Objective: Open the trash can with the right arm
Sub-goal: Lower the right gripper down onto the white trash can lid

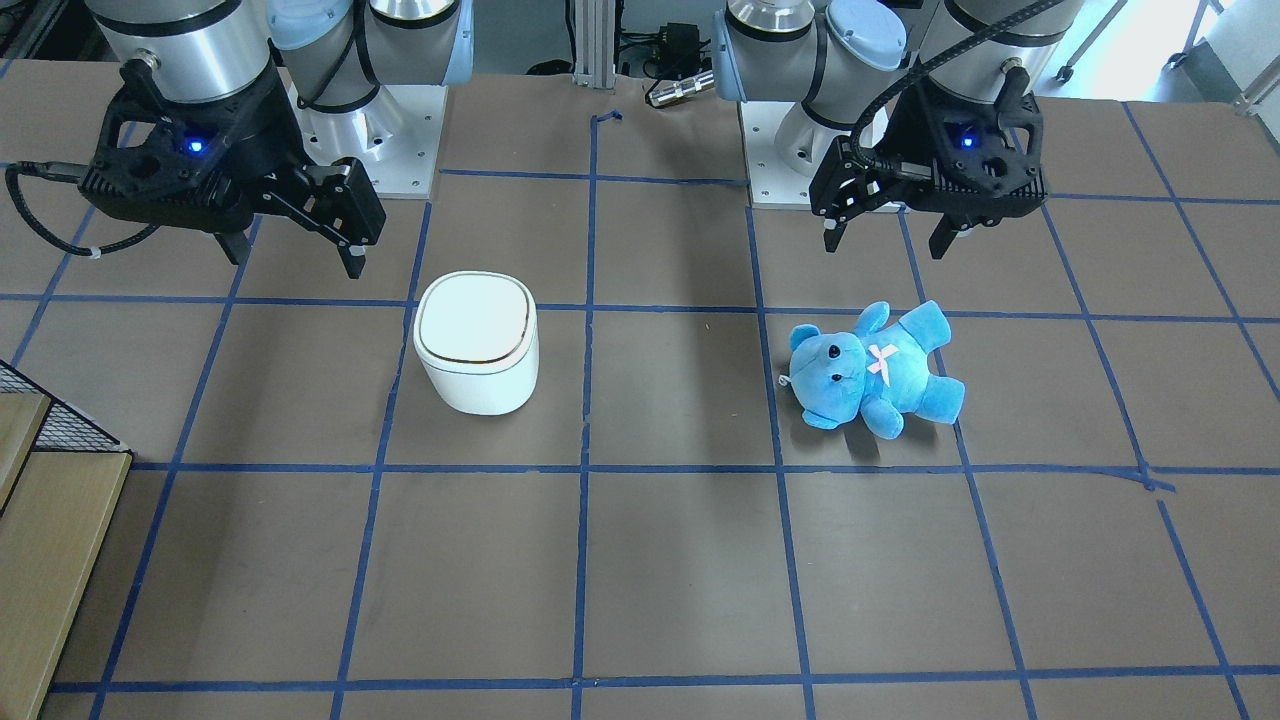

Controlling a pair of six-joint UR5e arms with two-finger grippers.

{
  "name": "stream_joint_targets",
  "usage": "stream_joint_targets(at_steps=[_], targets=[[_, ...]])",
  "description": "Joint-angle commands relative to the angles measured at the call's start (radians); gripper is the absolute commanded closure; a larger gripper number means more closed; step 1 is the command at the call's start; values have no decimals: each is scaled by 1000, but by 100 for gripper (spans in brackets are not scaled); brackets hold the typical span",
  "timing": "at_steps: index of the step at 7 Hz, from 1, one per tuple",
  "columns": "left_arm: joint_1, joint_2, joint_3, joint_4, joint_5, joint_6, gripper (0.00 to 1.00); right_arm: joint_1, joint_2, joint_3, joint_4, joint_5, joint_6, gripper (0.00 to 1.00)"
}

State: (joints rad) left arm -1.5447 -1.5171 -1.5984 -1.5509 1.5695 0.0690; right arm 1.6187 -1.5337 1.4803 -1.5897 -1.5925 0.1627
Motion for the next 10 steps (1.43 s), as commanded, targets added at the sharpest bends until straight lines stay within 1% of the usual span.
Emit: stream_joint_targets(at_steps=[1,3,4,5,6,7,8,9,10], targets=[[0,0,0,0,0,0,0,6,0,3,4,8,1,0],[0,0,0,0,0,0,0,30,0,14,-6,5,-2,0],[0,0,0,0,0,0,0,65,6,15,-4,5,-3,2],[0,0,0,0,0,0,0,120,13,56,7,3,1,17],[0,0,0,0,0,0,0,150,10,155,-15,8,15,41],[0,0,0,0,0,0,0,156,9,238,-103,9,18,66],[0,0,0,0,0,0,0,162,15,309,-142,11,29,100],[0,0,0,0,0,0,0,167,15,366,-209,11,29,100],[0,0,0,0,0,0,0,170,17,415,-272,32,31,100]])
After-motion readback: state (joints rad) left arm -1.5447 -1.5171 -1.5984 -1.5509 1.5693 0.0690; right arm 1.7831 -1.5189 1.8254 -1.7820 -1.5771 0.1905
